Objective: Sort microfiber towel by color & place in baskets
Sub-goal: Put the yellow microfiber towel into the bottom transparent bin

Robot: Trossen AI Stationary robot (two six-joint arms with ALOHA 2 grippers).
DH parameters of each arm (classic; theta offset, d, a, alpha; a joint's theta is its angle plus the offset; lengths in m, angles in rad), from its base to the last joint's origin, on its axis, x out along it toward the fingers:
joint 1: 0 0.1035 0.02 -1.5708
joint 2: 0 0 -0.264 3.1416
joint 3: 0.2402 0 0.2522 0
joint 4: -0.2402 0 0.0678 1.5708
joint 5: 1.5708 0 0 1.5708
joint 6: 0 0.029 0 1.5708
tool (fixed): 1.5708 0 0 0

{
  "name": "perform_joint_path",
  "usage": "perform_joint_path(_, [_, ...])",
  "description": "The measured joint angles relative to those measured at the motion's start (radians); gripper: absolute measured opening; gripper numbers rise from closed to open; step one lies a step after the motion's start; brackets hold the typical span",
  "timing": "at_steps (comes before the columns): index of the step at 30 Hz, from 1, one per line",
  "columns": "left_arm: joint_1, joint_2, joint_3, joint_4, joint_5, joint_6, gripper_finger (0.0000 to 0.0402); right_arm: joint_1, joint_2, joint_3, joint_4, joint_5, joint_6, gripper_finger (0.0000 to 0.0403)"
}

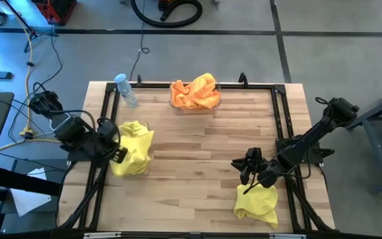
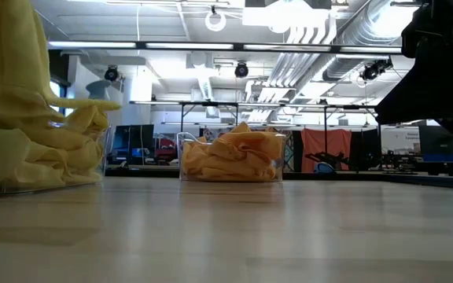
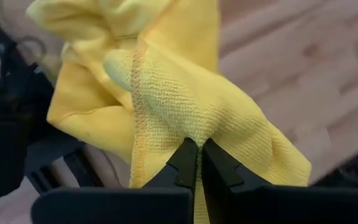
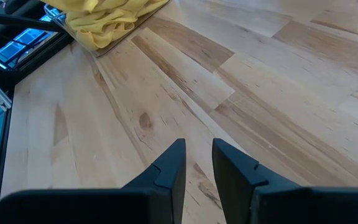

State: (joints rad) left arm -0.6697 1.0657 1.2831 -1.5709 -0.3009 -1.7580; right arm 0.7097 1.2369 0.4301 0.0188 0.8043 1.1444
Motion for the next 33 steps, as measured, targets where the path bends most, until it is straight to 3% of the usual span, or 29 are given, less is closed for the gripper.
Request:
perform_joint_path(6, [0.120, 0.012, -0.080, 0.000, 0.019, -0.020, 0.0000, -0.004, 0.000, 0.000, 0.000, 0.000, -0.001, 0.0073])
perform_joint_path(10, [0.204, 0.031, -0.141, 0.012, -0.039, 0.024, 0.0000, -0.015, 0.000, 0.000, 0.000, 0.000, -0.015, 0.0073])
perform_joint_path(18, [0.352, 0.107, -0.259, 0.208, -0.140, 0.300, 0.0000, -0.043, 0.000, 0.000, 0.001, 0.000, -0.052, 0.0073])
perform_joint_path(27, [0.385, 0.191, -0.427, 0.357, -0.129, 0.418, 0.0007, -0.045, 0.000, 0.000, 0.000, -0.001, -0.054, 0.0073])
perform_joint_path(33, [0.385, 0.191, -0.441, 0.365, -0.072, 0.438, 0.0053, -0.045, 0.000, 0.000, -0.001, -0.004, -0.054, 0.0073])
